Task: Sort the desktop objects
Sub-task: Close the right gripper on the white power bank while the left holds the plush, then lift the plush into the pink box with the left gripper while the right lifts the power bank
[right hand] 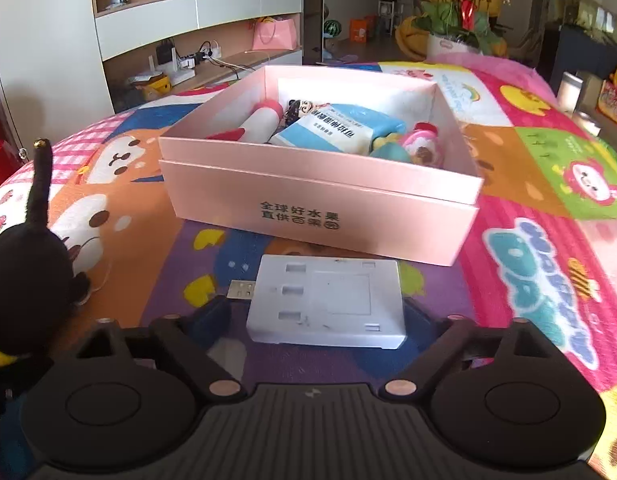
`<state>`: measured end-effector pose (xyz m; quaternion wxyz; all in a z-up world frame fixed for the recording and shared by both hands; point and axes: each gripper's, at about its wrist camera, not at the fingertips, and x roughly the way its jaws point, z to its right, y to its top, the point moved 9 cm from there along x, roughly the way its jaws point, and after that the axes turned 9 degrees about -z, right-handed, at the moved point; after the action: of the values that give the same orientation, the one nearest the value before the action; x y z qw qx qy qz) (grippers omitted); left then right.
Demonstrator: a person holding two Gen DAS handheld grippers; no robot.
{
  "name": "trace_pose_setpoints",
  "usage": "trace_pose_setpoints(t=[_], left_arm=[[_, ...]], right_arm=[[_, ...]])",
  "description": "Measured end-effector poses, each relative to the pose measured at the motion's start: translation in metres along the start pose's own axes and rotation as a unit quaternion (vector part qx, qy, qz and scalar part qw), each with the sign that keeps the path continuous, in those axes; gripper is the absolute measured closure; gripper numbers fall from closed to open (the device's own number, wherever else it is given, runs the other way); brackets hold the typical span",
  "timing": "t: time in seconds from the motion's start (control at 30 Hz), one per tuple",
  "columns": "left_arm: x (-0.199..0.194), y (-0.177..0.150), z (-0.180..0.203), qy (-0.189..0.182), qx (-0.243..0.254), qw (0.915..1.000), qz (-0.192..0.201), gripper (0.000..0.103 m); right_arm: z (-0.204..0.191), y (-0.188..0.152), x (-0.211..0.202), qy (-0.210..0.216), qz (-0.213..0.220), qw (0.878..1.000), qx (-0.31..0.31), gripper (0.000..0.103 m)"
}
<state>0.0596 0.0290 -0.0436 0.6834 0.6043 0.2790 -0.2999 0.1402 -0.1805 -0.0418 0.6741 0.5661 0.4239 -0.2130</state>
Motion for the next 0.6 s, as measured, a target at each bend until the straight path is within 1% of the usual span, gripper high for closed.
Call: trace_pose_setpoints(t=[0.07,0.13,0.23,0.3,0.33,0.43,0.5,0.53,0.57,0.6], left_arm=[[-0.007,0.004,-0.002,0.004,-0.005,0.9998,0.018,0.0],[-0.015,0.01,0.003,0.001,0.004,0.9995,0.033,0.0],[-0.02,0.022,0.018,0.016,0.046,0.9975,0.051,0.001],[-0.017,0.025,0.026,0.033,0.073,0.9957,0.047,0.01],[-0.013,0.025,0.029,0.04,0.08,0.9952,0.041,0.018],[-0.004,0.023,0.03,0.05,0.078,0.9954,0.022,0.018],[0.0,0.02,0.03,0.056,0.087,0.9945,0.016,0.02],[0.0,0.019,0.03,0.058,0.088,0.9943,0.014,0.027],[-0.001,0.018,0.028,0.061,0.089,0.9941,0.013,0.031],[-0.003,0.017,0.028,0.058,0.088,0.9943,0.012,0.031]], right_arm=[[0.001,-0.003,-0.014,-0.003,0.016,1.0,-0.002,0.013],[0.0,-0.007,-0.031,0.001,0.031,0.999,-0.01,0.013],[-0.001,-0.015,-0.053,0.009,0.043,0.999,-0.013,0.013],[-0.002,-0.019,-0.062,0.013,0.046,0.999,-0.013,0.013],[-0.003,-0.021,-0.066,0.014,0.046,0.999,-0.013,0.013],[-0.007,-0.026,-0.077,0.024,0.046,0.998,-0.019,0.013],[-0.011,-0.03,-0.083,0.029,0.05,0.998,-0.03,0.013],[-0.013,-0.032,-0.087,0.031,0.05,0.998,-0.035,0.013],[-0.015,-0.034,-0.089,0.034,0.049,0.997,-0.04,0.013],[-0.017,-0.035,-0.092,0.035,0.05,0.997,-0.042,0.013]])
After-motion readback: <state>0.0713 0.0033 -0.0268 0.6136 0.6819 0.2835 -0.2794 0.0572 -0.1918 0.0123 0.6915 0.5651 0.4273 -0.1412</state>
